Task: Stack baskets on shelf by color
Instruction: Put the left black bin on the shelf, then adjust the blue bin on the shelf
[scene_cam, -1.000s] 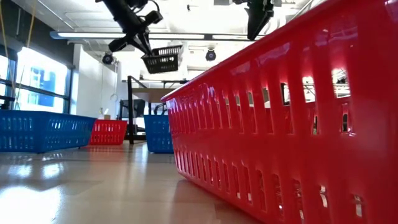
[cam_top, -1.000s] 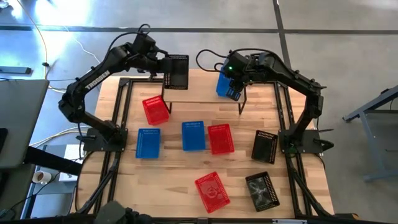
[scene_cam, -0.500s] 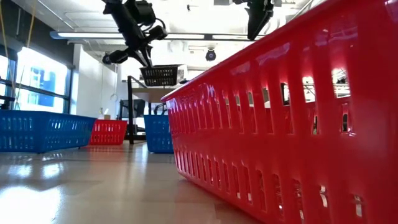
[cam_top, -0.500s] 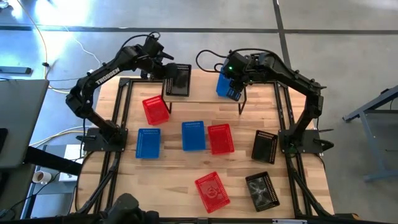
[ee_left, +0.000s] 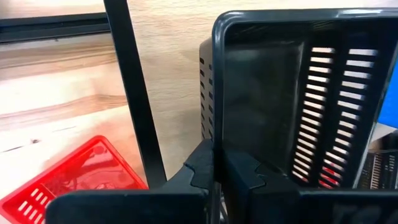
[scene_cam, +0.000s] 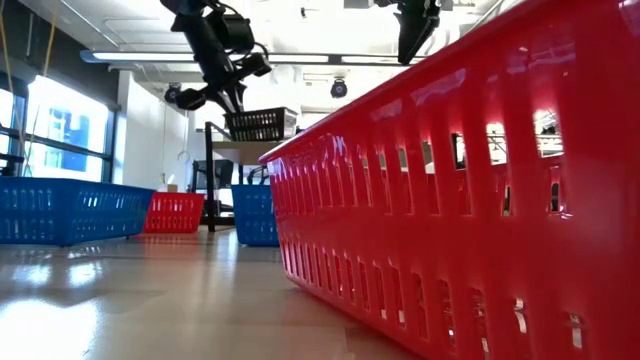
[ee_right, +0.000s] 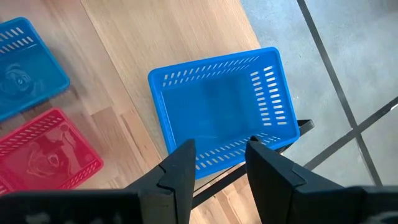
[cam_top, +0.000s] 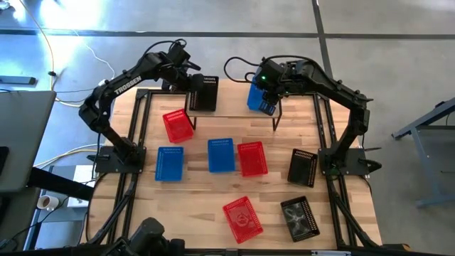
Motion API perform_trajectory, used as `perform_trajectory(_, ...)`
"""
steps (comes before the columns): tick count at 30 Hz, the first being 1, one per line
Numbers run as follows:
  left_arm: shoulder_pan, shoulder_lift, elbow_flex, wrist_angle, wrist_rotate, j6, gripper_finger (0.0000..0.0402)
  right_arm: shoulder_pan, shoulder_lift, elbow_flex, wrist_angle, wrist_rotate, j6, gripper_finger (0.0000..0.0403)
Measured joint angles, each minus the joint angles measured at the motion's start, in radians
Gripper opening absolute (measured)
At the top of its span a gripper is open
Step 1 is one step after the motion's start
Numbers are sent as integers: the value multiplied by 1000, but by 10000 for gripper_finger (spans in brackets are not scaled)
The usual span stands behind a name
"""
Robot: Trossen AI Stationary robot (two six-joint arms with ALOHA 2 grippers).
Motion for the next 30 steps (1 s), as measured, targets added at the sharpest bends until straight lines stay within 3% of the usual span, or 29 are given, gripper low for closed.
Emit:
perform_trajectory(17,0,1,0,-2,-1,-4,8,0,0,0,0,-7,-3,126)
perform_trajectory(30,0,2,0,13,1,11,81,0,0,0,0,-7,1,126)
